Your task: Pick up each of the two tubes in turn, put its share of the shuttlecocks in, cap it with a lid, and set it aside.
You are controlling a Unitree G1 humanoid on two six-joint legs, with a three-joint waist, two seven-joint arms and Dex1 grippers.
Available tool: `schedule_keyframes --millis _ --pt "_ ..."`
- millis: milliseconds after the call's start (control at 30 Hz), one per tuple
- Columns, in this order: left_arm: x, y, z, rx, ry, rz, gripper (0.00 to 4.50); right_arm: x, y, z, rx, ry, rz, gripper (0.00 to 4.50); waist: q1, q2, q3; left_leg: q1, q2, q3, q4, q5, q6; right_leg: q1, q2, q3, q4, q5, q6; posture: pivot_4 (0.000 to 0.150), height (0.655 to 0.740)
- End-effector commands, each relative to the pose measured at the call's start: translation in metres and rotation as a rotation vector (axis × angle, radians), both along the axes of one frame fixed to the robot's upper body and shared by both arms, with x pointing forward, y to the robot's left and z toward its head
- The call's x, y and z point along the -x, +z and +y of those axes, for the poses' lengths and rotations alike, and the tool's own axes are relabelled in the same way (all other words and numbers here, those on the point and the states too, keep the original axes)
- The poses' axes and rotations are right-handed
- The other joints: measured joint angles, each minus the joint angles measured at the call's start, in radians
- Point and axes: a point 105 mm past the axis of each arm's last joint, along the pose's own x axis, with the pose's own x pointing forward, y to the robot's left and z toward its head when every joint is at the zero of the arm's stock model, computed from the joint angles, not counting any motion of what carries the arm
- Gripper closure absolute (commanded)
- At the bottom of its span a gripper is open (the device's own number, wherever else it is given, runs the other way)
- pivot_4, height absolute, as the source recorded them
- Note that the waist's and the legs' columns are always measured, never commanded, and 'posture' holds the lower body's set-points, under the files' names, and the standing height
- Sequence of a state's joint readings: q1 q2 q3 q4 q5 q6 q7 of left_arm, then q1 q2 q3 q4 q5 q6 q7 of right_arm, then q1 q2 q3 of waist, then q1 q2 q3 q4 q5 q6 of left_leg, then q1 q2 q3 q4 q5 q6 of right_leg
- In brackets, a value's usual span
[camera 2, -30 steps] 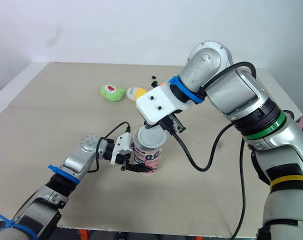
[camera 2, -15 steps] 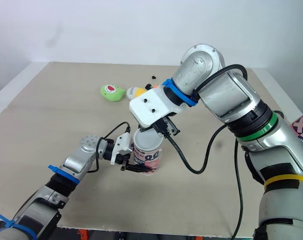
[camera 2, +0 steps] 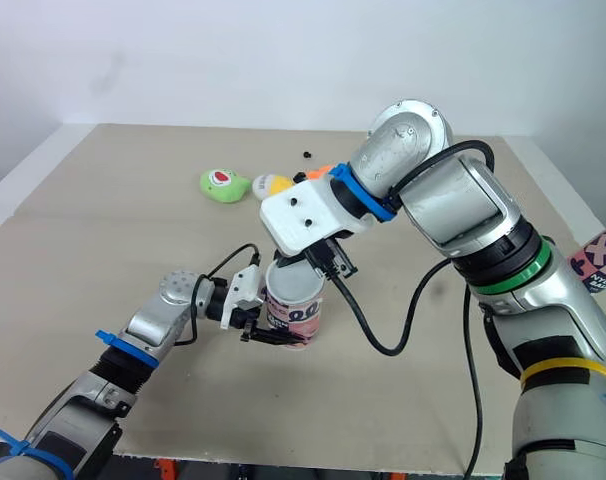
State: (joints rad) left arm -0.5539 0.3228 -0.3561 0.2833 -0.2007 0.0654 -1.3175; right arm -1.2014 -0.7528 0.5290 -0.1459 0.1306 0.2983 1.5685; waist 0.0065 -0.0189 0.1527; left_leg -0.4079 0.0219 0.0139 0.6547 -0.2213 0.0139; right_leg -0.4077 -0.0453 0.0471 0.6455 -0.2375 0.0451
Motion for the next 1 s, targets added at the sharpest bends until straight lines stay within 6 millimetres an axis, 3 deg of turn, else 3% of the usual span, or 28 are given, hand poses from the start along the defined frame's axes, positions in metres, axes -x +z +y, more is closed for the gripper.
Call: schedule_keyframes --millis 33,400,1000 --pt "0.0036 -0.0384 0.0105 -0.141 0.047 0.111 1.92 0.0076 -0.0064 0.0031 -0.01 0.038 -0.028 4.42 0.0 0.0 0.0 0.0 0.0 0.0 0.0 0.0 0.0 0.0 0.0 0.0 0.0 0.0 0.0 0.15 0.74" --pt "0.0046 -0.0387 0.0117 -0.143 0.042 0.114 1.92 0.0061 -0.0061 0.0043 -0.097 -0.002 -0.11 4.42 -0.001 -0.001 -0.001 0.001 0.001 0.0 0.0 0.0 0.0 0.0 0.001 0.0 0.0 0.0 0.0 0.15 0.74" --pt "0.0062 -0.0368 0.0109 -0.139 0.043 0.119 1.92 0.011 -0.0132 0.0068 -0.284 -0.007 -0.03 4.42 -0.003 -0.001 -0.001 0.002 0.005 0.001 -0.001 0.0 0.0 0.0 0.003 0.0 0.0 0.001 -0.002 0.15 0.74"
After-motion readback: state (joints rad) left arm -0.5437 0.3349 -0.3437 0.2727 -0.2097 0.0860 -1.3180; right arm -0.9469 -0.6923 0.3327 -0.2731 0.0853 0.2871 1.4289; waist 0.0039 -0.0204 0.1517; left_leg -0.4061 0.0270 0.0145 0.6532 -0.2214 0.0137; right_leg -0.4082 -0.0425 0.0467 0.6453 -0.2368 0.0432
